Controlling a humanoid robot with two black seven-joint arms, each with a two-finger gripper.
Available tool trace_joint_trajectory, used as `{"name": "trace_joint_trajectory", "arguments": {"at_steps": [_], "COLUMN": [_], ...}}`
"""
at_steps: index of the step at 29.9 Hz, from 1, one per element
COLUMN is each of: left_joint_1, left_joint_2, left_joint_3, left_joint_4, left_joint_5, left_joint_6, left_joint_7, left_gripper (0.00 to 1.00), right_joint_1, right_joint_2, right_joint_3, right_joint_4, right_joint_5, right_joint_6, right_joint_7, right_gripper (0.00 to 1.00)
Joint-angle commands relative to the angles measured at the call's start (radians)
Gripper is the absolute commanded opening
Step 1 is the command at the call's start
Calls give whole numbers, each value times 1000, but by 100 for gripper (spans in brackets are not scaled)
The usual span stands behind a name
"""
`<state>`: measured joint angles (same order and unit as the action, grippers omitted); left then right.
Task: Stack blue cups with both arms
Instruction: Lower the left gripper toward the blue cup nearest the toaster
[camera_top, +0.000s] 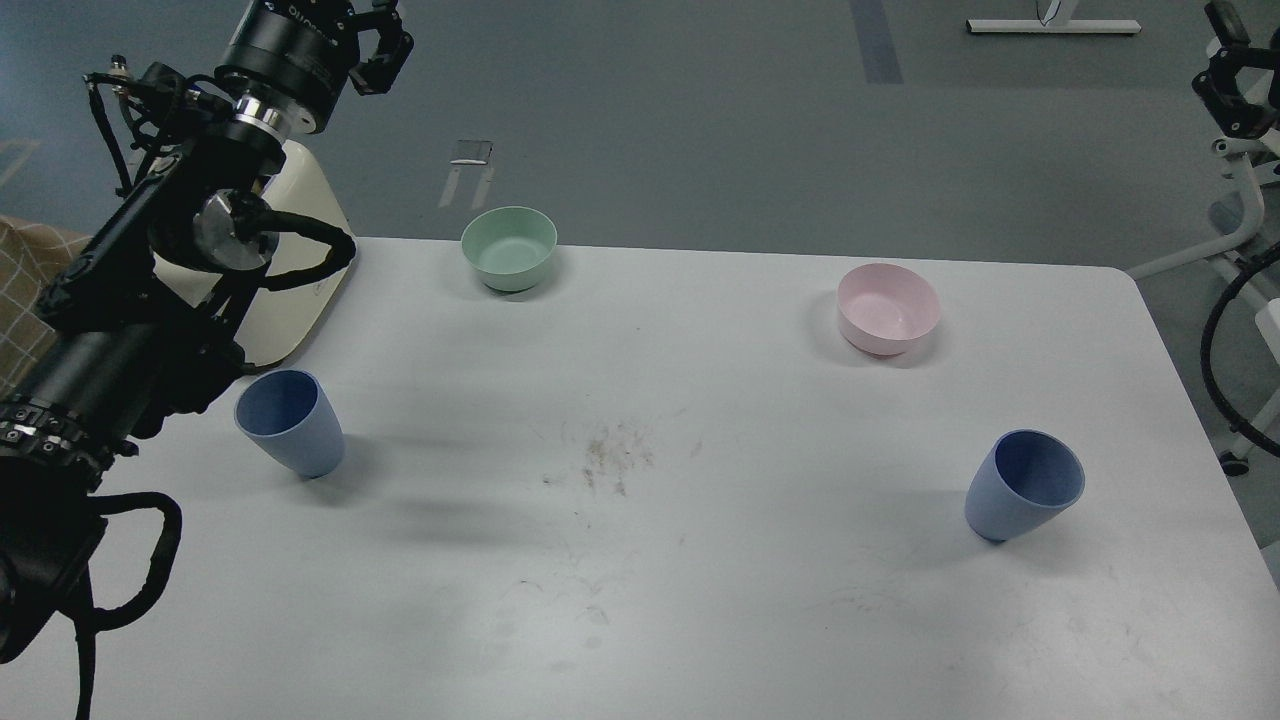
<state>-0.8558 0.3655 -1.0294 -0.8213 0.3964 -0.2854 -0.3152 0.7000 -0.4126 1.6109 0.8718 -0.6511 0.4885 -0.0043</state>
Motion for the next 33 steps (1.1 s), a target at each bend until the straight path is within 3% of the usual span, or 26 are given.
{"name": "trace_joint_trajectory", "arguments": {"at_steps": [1,13,21,24,26,29,33], "left_joint_1": [11,11,52,115,188,262,492], "left_joint_2": [-2,20,69,121,212,293,482], "left_joint_3": [2,-5,2,6,9,9,-17], "left_joint_4": [-1,1,-36,-163,-315,-406,-596], "left_joint_5": [-1,-7,7,38,129,236,525], "left_joint_6": [-1,-3,-9,32,81,83,106], "left_joint_7": [-10,2,-21,-35,-36,-41,-128], "left_gripper": [98,98,97,97,97,97,85], "right_joint_1": [-5,-4,-5,-14,-39,-47,-63], "right_joint_2": [-5,-15,-15,-18,-18,-18,-18], "right_joint_3": [14,20,23,46,73,90,96], "right_joint_4": [1,-10,-5,-5,1,3,3], "right_joint_5": [1,2,2,2,10,18,42], "right_joint_6": [0,0,0,0,0,0,0], "right_joint_7": [0,-2,0,0,0,1,0], "right_gripper": [100,100,100,100,100,100,100]}}
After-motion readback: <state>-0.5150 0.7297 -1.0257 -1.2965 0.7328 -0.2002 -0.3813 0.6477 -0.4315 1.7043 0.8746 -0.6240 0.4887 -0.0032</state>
